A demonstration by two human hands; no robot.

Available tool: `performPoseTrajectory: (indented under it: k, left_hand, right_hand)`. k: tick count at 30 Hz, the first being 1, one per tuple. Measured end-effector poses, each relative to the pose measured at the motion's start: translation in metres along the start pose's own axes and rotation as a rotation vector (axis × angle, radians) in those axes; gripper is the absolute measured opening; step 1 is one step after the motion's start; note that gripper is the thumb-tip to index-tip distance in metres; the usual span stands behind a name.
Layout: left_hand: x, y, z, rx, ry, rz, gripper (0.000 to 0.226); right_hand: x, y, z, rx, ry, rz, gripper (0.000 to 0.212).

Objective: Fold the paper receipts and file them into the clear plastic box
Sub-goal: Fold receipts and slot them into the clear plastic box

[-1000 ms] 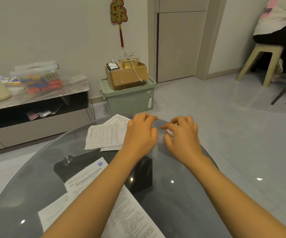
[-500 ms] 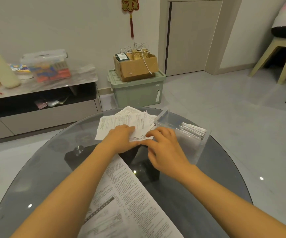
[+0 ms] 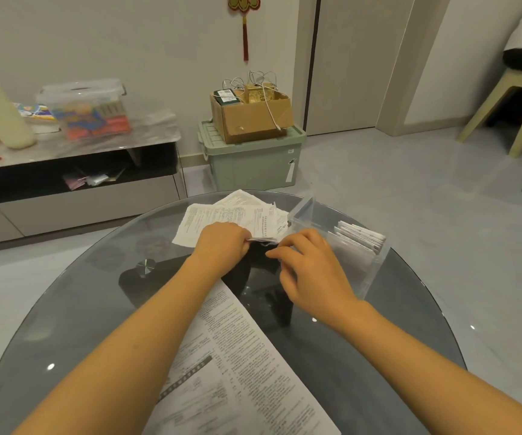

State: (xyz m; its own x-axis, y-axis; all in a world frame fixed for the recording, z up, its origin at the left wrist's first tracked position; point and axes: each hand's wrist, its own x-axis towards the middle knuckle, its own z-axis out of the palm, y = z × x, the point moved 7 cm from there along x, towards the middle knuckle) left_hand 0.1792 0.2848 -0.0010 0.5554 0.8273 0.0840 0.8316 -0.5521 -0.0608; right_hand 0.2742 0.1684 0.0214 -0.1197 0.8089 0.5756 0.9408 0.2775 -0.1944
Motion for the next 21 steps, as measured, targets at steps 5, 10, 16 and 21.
performPoseTrajectory:
  k: [5,10,16,21]
  left_hand:
    - [-0.038,-0.013,0.0,-0.155,-0.094,-0.009,0.026]
    - [-0.109,-0.015,-0.022,-0.298,-0.052,0.0,0.025]
    - [-0.193,0.007,-0.031,-0.418,-0.072,0.005,0.029]
    - [-0.238,0.015,-0.016,-0.418,-0.263,-0.041,0.042]
  right_hand:
    - [0.001,-0.005,-0.009,0.053,-0.038,0.003,0.027]
    - [-0.011,-0.027,-0.009,0.231,-0.308,-0.052,0.044]
    - [-0.043,-0.054,-0.012,0.403,-0.622,-0.069,0.04]
    - [-0.081,-0.075,-0.009,0.407,-0.901,-0.12,0.04]
